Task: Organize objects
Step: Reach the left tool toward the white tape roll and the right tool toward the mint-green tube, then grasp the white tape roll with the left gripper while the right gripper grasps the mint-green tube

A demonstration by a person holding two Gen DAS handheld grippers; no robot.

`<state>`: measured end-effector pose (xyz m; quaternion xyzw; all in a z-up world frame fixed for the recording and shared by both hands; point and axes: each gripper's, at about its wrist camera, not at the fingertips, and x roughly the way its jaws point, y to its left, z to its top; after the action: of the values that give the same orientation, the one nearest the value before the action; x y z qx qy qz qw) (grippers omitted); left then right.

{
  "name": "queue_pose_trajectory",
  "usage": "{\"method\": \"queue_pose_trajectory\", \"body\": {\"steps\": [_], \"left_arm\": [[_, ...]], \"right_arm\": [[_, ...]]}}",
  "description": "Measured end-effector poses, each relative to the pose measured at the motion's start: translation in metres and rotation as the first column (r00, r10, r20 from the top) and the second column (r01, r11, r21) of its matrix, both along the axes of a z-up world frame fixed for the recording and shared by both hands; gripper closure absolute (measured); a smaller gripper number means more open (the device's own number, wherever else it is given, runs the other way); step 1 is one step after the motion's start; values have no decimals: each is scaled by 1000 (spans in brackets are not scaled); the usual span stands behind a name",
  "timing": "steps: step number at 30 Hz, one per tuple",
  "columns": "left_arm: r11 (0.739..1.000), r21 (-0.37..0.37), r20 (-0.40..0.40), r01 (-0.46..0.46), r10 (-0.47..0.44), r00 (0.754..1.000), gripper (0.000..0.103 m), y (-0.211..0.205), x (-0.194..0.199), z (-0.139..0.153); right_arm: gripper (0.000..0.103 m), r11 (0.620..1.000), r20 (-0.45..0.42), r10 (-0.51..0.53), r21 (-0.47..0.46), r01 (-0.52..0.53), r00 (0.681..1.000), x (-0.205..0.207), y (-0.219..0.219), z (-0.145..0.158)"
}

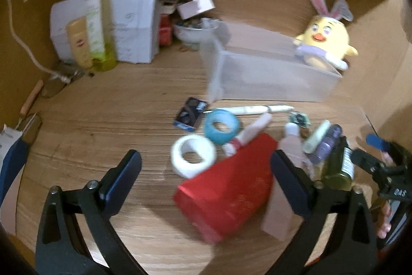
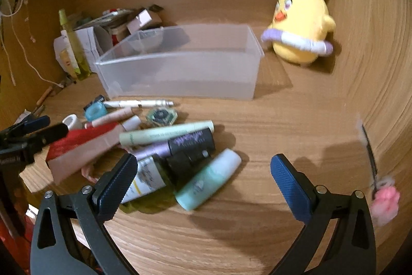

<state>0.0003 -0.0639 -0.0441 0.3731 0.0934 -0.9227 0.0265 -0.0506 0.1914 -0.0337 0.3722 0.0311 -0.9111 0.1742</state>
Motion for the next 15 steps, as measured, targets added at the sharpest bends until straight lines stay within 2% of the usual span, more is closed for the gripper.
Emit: {"method": "queue_pose_trajectory", "body": {"steps": [1,2,6,12,15], "left_arm": [[1000,8,8,-5,5,1000,19,-3,-2,-1],[1000,20,24,-15,15,1000,21,-9,-6,-4],[998,38,44,-41,39,998,25,-16,-13,-9],[999,24,78,-47,45,996,35,-19,-20,-20],[998,24,79,-59,57,995,40,-23,-21,-21]], "right_arm": [[0,1000,5,2,-21,-2,1000,0,3,-2],[0,999,15,0,-36,0,1000,0,5,-3],[1,998,34,-15,-60,17,999,-4,12,-5],[6,998,41,-34,-59,36,999,-3,19,-5],[11,997,49,-59,-54,62,997,-4,25,-5]]}}
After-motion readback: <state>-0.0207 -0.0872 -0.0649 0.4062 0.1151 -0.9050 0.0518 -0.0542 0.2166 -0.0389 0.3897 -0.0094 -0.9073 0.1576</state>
